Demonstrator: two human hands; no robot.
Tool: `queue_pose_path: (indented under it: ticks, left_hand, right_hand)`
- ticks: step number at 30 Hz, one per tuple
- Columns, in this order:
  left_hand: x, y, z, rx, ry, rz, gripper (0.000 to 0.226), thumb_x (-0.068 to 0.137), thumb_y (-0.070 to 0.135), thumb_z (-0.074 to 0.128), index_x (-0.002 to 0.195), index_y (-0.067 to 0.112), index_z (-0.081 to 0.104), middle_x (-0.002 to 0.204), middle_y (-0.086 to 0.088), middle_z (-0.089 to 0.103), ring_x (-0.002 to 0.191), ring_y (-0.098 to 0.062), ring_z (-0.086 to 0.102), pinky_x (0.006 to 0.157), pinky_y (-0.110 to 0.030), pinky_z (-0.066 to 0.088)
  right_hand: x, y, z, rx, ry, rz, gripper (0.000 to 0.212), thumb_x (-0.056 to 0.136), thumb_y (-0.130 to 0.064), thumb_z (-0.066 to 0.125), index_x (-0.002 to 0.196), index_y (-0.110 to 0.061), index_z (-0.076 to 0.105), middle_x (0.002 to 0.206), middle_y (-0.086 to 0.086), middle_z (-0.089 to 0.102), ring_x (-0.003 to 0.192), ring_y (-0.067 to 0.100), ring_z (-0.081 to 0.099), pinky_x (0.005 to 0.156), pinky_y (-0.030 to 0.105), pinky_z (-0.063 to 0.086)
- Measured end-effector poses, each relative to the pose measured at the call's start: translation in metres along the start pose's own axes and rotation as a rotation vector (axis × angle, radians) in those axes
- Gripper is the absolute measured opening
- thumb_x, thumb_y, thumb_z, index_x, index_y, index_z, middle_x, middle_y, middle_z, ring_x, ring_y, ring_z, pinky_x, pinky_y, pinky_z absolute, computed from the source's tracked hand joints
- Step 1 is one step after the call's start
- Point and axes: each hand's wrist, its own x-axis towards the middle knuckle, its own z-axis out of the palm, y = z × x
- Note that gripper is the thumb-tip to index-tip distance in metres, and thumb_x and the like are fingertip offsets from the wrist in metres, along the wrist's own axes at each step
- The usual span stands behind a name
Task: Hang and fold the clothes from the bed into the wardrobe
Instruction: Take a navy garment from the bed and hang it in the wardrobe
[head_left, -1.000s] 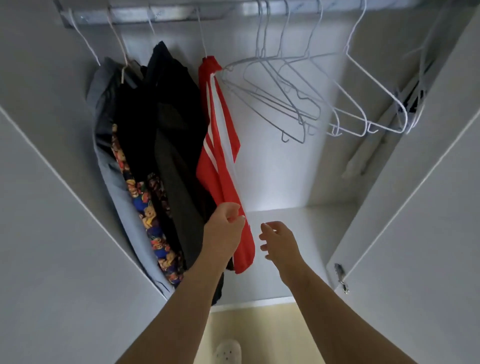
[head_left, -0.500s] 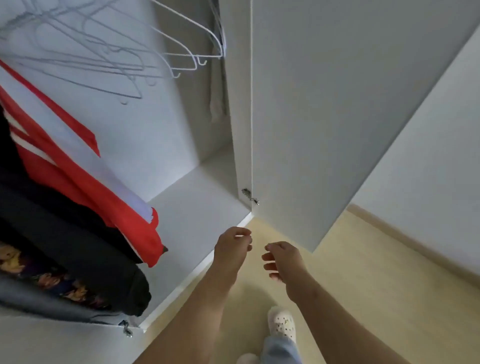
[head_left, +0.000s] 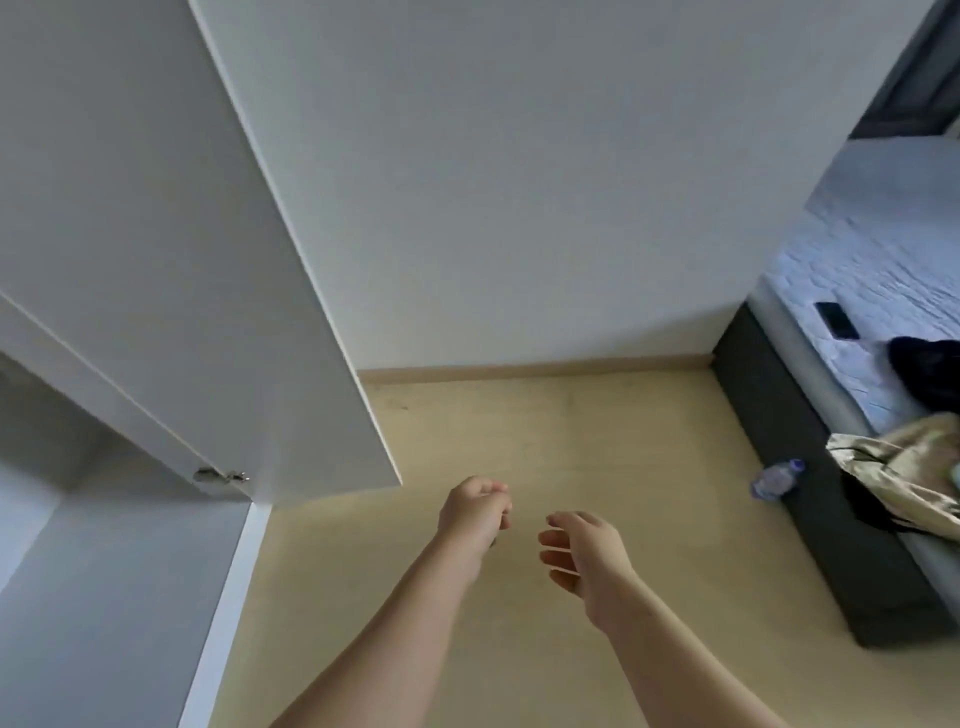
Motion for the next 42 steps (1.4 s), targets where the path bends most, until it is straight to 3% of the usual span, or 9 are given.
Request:
queue_pose_path:
  ticks: [9,15,23,29,37,42]
  left_hand:
    - [-0.041,0.044,0.240,0.101,-0.249,0.013,0.016,0.086,0.008,0.048,0.084,0.023,0.051,0.070,0.002,0.057,0.058,-0.010,0.054,0.049,-0.021,0.032]
    - [-0.076,0.057,0.359,0.224,-0.437,0.022,0.016,0.090,0.010,0.046,0.081,0.022,0.051,0.070,0.003,0.056,0.057,-0.009,0.052,0.051,-0.020,0.033]
    - [-0.080,0.074,0.466,0.399,-0.611,0.043,0.016,0.092,0.011,0.047,0.080,0.020,0.054,0.072,0.002,0.057,0.061,-0.011,0.053,0.058,-0.024,0.036]
    - [-0.055,0.116,0.561,0.458,-0.729,0.077,0.016,0.094,0.012,0.046,0.083,0.019,0.055,0.073,0.001,0.057,0.062,-0.011,0.053,0.060,-0.024,0.036]
    - [-0.006,0.184,0.662,0.543,-0.796,0.090,0.017,0.092,0.009,0.045,0.080,0.017,0.053,0.070,0.001,0.055,0.057,-0.010,0.050,0.048,-0.019,0.030]
    - [0.011,0.202,0.710,0.624,-0.816,0.071,0.017,0.093,0.010,0.045,0.081,0.019,0.053,0.071,0.001,0.056,0.057,-0.009,0.051,0.049,-0.020,0.032]
  right_hand:
    - [0.013,-0.006,-0.245,0.270,0.259,-0.020,0.015,0.089,-0.009,0.048,0.076,-0.014,0.053,0.065,0.003,0.056,0.051,0.016,0.048,0.052,0.021,0.035]
    - [0.010,0.013,-0.362,0.442,0.394,0.021,0.013,0.089,-0.009,0.048,0.079,-0.014,0.055,0.062,0.001,0.055,0.052,0.016,0.050,0.054,0.022,0.036]
    - [0.020,0.028,-0.446,0.680,0.517,0.075,0.014,0.088,-0.005,0.047,0.078,-0.013,0.053,0.058,0.002,0.049,0.047,0.016,0.040,0.049,0.019,0.028]
    - [0.063,-0.007,-0.523,0.767,0.635,0.076,0.016,0.088,-0.005,0.049,0.075,-0.013,0.051,0.057,0.002,0.047,0.045,0.014,0.036,0.049,0.019,0.026]
    - [0.138,-0.079,-0.595,0.861,0.632,0.116,0.022,0.092,-0.007,0.043,0.072,-0.015,0.047,0.052,-0.001,0.042,0.040,0.012,0.033,0.046,0.016,0.021]
    - [0.163,-0.096,-0.629,0.938,0.620,0.127,0.024,0.092,-0.004,0.043,0.071,-0.015,0.044,0.050,-0.002,0.036,0.038,0.010,0.028,0.042,0.016,0.018]
